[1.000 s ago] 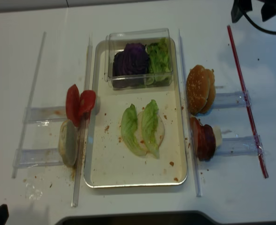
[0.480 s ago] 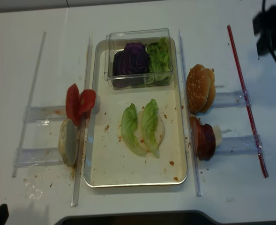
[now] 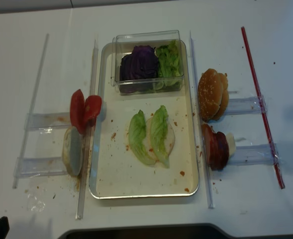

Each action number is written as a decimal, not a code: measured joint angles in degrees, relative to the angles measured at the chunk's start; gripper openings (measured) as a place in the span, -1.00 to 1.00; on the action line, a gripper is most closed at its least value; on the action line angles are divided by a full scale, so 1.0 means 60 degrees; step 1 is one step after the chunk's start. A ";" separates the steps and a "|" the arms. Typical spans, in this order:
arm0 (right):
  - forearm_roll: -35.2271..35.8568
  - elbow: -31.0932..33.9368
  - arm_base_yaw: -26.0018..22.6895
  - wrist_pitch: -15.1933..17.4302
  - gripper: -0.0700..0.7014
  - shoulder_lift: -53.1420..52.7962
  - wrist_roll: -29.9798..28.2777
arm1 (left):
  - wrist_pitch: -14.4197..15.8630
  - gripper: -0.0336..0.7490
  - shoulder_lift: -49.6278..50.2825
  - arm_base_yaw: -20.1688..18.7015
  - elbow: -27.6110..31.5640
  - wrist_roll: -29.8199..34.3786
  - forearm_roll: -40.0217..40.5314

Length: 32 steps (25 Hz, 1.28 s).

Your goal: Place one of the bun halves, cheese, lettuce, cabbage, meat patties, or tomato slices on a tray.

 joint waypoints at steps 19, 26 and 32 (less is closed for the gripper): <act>-0.0243 0.3311 0.0000 0.0123 0.40 -0.5547 -0.0356 | 0.0000 -0.18 0.0000 0.0000 0.0000 0.0000 0.0000; -0.0223 0.3872 0.0000 0.0181 0.33 -0.7480 -0.0429 | 0.0000 -0.18 0.0000 0.0000 0.0000 0.0000 0.0000; -0.0201 0.3970 0.0000 -0.0253 0.20 -0.7915 -0.0634 | 0.0000 -0.18 0.0000 0.0000 0.0000 0.0000 0.0000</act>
